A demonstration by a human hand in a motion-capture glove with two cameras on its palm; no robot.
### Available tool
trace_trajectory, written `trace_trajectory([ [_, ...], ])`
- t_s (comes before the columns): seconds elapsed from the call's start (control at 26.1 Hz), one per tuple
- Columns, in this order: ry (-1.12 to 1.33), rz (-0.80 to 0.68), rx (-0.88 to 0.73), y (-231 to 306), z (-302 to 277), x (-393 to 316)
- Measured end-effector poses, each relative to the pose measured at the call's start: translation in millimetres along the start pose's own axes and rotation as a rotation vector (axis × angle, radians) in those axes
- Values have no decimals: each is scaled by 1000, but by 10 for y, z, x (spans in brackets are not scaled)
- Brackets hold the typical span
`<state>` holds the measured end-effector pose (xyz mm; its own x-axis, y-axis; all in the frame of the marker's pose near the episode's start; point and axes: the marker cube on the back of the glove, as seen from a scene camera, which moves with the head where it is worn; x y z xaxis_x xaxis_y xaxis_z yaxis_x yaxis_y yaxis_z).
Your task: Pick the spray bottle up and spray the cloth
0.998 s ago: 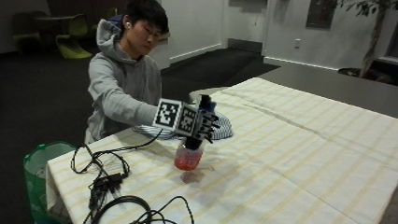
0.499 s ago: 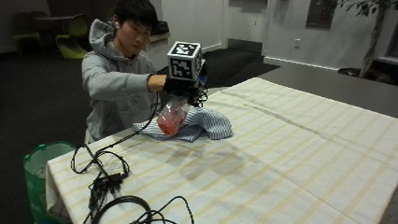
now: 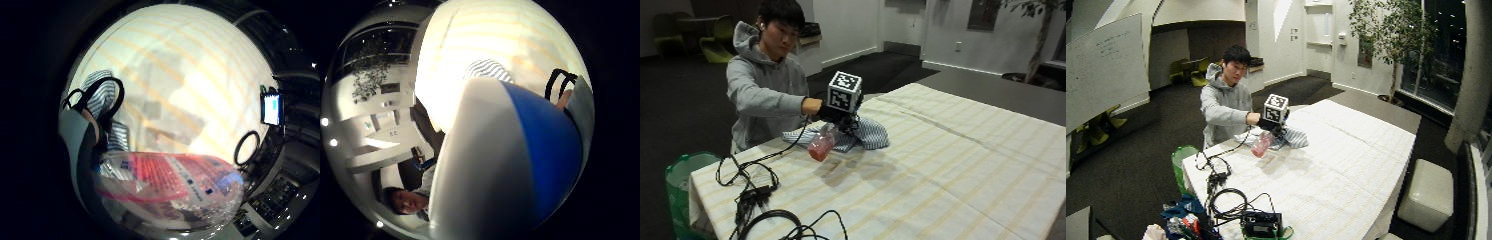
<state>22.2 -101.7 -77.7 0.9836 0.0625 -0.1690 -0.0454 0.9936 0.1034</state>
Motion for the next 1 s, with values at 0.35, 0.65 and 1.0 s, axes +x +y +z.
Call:
trace_trajectory([
  [0.35, 66, 4, 58, 168, -484, -119],
  [0.65, 68, 6, 29, 160, -300, -113],
  [1.0, -133, -86, 133, 222, -342, -502],
])
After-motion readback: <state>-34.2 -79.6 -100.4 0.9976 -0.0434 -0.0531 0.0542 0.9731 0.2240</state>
